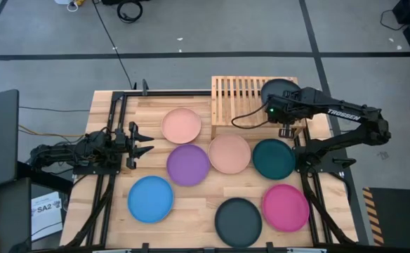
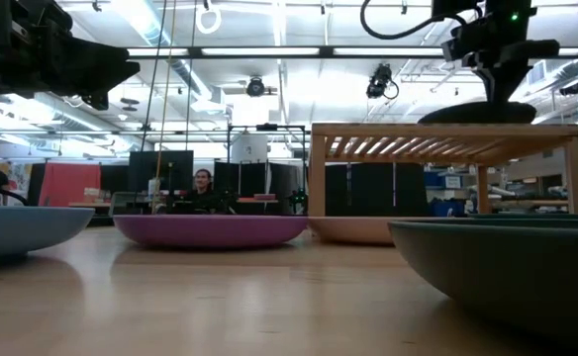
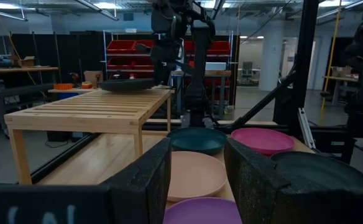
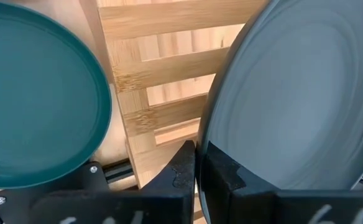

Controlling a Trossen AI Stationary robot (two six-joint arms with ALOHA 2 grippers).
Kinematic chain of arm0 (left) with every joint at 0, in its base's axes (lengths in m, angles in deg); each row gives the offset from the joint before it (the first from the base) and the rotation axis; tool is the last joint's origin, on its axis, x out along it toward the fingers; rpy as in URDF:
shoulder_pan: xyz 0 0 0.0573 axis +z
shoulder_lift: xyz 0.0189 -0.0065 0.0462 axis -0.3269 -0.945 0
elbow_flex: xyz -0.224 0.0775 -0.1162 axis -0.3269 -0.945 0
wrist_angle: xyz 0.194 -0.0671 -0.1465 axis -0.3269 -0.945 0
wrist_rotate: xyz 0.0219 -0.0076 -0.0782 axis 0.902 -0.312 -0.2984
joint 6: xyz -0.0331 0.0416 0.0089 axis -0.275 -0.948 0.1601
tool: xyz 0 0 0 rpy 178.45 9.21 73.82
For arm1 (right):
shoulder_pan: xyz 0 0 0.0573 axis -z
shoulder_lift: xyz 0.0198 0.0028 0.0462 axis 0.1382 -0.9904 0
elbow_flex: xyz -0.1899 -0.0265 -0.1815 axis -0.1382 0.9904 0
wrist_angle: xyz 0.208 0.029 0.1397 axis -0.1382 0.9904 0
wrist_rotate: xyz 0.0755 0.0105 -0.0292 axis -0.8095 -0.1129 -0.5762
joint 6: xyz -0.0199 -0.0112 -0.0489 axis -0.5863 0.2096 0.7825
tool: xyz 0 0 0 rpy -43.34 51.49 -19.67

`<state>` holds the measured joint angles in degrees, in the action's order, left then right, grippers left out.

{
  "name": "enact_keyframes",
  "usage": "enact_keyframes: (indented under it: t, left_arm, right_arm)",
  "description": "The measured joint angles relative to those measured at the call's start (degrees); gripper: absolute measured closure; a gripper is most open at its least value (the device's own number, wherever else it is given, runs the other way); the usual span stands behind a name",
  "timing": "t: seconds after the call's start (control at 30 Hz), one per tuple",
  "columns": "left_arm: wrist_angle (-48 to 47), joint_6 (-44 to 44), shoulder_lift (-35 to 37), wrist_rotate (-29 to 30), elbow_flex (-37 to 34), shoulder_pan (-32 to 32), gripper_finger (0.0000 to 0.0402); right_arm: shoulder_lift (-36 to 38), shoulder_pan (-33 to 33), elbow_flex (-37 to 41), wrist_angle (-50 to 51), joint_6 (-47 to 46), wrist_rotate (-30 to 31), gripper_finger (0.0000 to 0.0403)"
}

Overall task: Place and stack plates onto a shelf
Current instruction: Put the top black plate on the shelf, then put the left light orange plate on the shelf

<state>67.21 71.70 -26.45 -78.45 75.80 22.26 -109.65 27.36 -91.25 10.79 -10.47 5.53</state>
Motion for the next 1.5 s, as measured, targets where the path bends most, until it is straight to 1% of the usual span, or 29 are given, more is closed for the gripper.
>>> enact_keyframes:
  t: [0.2, 0.63, 0.73, 0.83, 1.23, 1.5]
  left_arm:
    - [0.00, 0.01, -0.01, -0.01, 0.00, 0.01, 0.0246]
    - [0.01, 0.01, -0.02, -0.01, -0.01, 0.01, 0.0246]
    - [0.00, 0.02, 0.00, -0.02, 0.00, 0.02, 0.0246]
    - [0.00, 0.00, 0.00, -0.01, 0.00, 0.02, 0.0246]
    - [0.00, 0.02, 0.00, -0.02, 0.00, 0.00, 0.0246]
    - [0.01, 0.01, 0.00, 0.00, 0.00, 0.00, 0.0246]
  right_arm:
    - [-0.06, -0.02, 0.00, 0.04, -0.07, 0.09, 0.0368]
    - [-0.06, -0.02, 0.00, 0.04, -0.11, 0.11, 0.0364]
    - [-0.06, -0.02, 0.00, 0.04, -0.11, 0.11, 0.0358]
    - [-0.06, -0.02, 0.00, 0.04, -0.13, 0.11, 0.0342]
    - [-0.06, -0.02, 0.00, 0.01, -0.13, 0.09, 0.0255]
    - [-0.06, -0.03, 0.00, -0.05, -0.13, 0.59, 0.0214]
